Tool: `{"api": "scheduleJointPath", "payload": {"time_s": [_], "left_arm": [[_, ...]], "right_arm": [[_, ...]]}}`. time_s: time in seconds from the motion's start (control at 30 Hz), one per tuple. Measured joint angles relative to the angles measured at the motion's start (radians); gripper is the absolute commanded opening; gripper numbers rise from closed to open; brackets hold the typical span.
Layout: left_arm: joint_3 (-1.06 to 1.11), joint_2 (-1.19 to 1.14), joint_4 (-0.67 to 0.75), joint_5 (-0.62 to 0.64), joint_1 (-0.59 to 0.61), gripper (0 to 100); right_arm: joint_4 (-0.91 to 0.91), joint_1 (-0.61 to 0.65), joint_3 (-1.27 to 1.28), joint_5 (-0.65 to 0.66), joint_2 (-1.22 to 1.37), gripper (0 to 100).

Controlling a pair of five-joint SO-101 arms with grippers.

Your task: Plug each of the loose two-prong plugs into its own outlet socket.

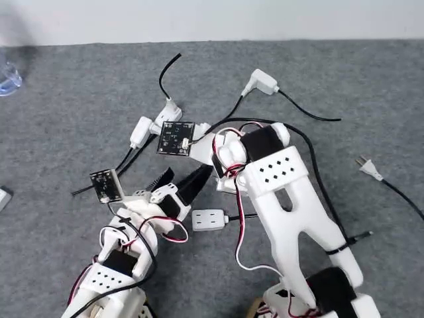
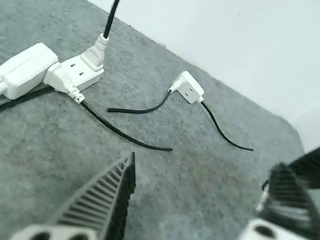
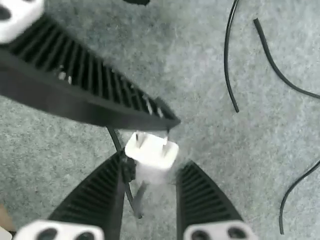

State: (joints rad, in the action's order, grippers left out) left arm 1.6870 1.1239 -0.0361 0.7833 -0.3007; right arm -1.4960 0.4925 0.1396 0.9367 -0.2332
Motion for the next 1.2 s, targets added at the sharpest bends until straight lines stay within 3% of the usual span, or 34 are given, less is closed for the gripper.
{"api": "scheduleJointPath", "payload": {"time_s": [0.53,1.2], "left_arm": [[-0.002,0.002,0.002,0.005,0.003,44],[0.000,0.002,0.003,0.008,0.003,44]], "right_arm": [[0.012,0.040,0.002,-0.009,-0.005,0.8],[-0.140,0.130,-0.035,-0.051,-0.299,0.8]]}}
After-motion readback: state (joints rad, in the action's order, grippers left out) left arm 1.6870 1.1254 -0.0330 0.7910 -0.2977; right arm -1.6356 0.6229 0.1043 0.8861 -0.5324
